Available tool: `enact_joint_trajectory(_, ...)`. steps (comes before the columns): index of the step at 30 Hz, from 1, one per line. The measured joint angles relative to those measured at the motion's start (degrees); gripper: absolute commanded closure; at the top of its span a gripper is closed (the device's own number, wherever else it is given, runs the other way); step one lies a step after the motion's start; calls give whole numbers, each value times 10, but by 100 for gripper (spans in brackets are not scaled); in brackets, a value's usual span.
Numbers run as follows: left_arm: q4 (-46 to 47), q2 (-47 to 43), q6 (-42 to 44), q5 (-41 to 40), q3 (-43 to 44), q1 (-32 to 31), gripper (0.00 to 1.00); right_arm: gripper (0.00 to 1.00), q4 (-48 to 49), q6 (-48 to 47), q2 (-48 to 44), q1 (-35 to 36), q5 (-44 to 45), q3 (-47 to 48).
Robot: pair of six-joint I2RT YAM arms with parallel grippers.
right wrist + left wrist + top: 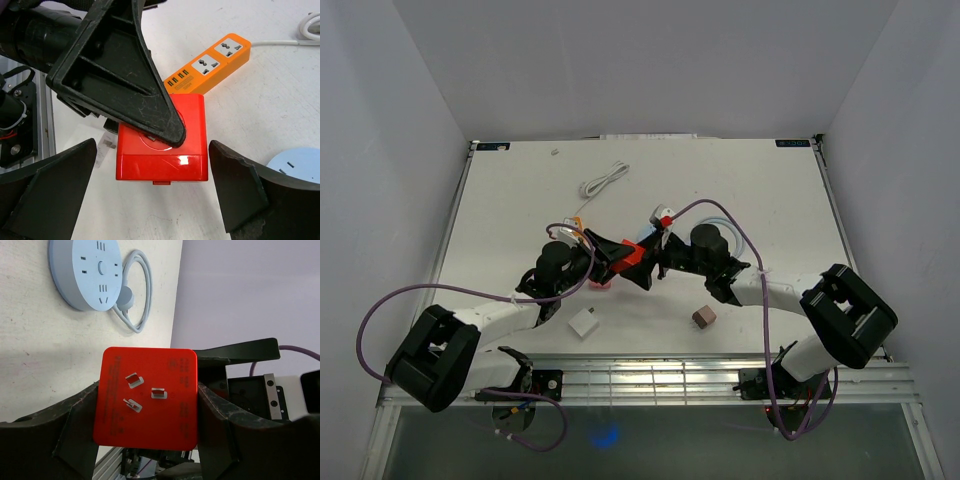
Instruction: Insert the plug
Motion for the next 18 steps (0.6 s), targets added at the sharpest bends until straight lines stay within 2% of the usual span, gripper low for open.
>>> enact_joint_trajectory(6,-1,0,-36,0,0,0,100,1,55,15,-1,0,-3,-20)
enact_joint_trajectory(18,-1,-4,-74,0,0,0,100,0,100,28,0,0,16,-23)
